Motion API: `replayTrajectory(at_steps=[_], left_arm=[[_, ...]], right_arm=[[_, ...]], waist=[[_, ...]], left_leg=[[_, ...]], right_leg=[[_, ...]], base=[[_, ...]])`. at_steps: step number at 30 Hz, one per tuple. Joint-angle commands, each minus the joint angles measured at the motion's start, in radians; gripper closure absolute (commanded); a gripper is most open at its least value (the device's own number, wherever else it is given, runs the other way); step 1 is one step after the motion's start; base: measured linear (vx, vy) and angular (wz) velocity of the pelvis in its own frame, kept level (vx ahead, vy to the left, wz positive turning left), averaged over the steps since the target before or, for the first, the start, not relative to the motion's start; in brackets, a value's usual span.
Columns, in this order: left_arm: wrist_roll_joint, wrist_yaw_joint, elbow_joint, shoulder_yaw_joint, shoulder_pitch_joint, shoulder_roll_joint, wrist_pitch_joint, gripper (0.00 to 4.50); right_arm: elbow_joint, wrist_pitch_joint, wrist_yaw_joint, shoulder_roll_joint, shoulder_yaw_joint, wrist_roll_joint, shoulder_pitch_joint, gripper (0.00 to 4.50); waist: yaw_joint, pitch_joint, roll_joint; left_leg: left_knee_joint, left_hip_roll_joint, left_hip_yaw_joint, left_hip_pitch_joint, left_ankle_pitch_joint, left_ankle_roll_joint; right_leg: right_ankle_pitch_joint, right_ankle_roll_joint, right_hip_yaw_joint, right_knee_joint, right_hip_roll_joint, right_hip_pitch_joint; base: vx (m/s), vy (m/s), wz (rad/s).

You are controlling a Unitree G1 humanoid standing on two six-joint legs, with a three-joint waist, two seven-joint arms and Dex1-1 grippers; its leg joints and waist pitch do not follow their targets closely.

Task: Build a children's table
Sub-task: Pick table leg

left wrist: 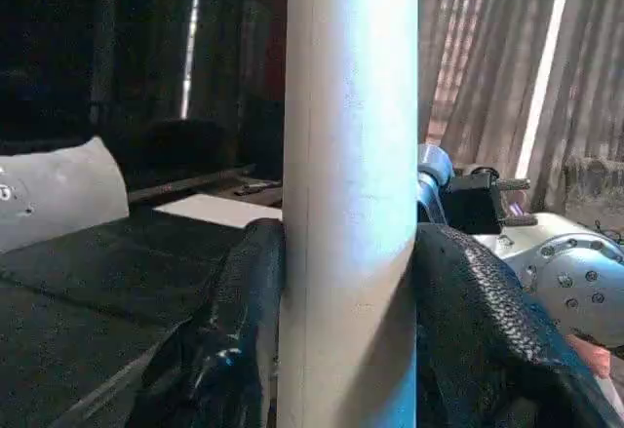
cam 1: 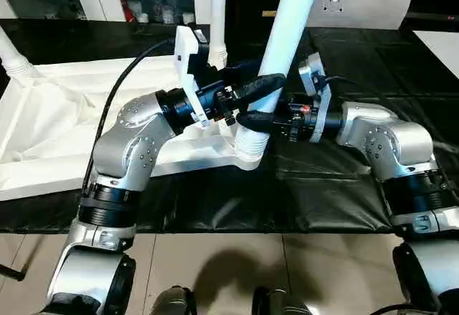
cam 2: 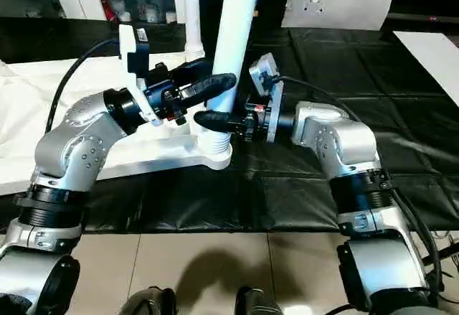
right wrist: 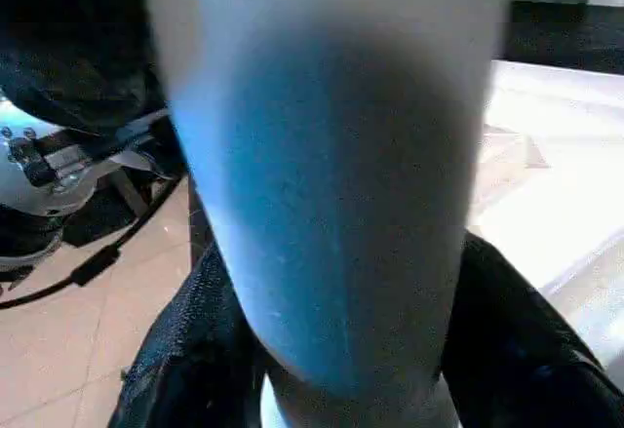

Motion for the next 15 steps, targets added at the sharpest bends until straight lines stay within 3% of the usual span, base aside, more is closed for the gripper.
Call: replayTrajectory(at_steps=[1,12,14,15], left_arm=[[0.008,-0.004,-0.026,-0.007,-0.002,0.004,-0.015,2.67],[-0.01,-0.001,-0.056,-0.013,0.009,0.015,0.035,2.67],[-0.019,-0.011,-0.074,-0.019,0.018,0.015,0.04,2.11],[-0.019,-0.012,-0.078,-0.021,0.02,0.015,0.041,2.11]], right_arm=[[0.008,-0.002,0.007,-0.01,0.012,-0.012,-0.01,2.45],[-0.001,0.0,0.002,-0.001,0.004,-0.012,0.002,2.53],[-0.004,-0.001,-0.004,0.003,0.003,-0.013,0.007,2.54],[-0.005,-0.001,-0.005,0.004,0.003,-0.013,0.009,2.54]], waist=[[0.002,-0.111,-0.015],[0.003,-0.111,-0.01],[0.002,-0.11,-0.011],[0.002,-0.11,-0.011]], left_leg=[[-0.06,0.047,-0.023,0.02,-0.159,0.048],[-0.06,0.048,-0.024,0.022,-0.165,0.044],[-0.061,0.048,-0.024,0.022,-0.166,0.044],[-0.061,0.048,-0.024,0.021,-0.167,0.044]], right_leg=[[-0.448,-0.123,0.041,-0.069,-0.08,0.058],[-0.445,-0.13,0.042,-0.068,-0.082,0.058],[-0.438,-0.133,0.042,-0.068,-0.081,0.057],[-0.44,-0.133,0.042,-0.069,-0.08,0.058]], base=[[0.0,0.0,0.0],[0.0,0.0,0.0],[0.0,0.0,0.0],[0.0,0.0,0.0]])
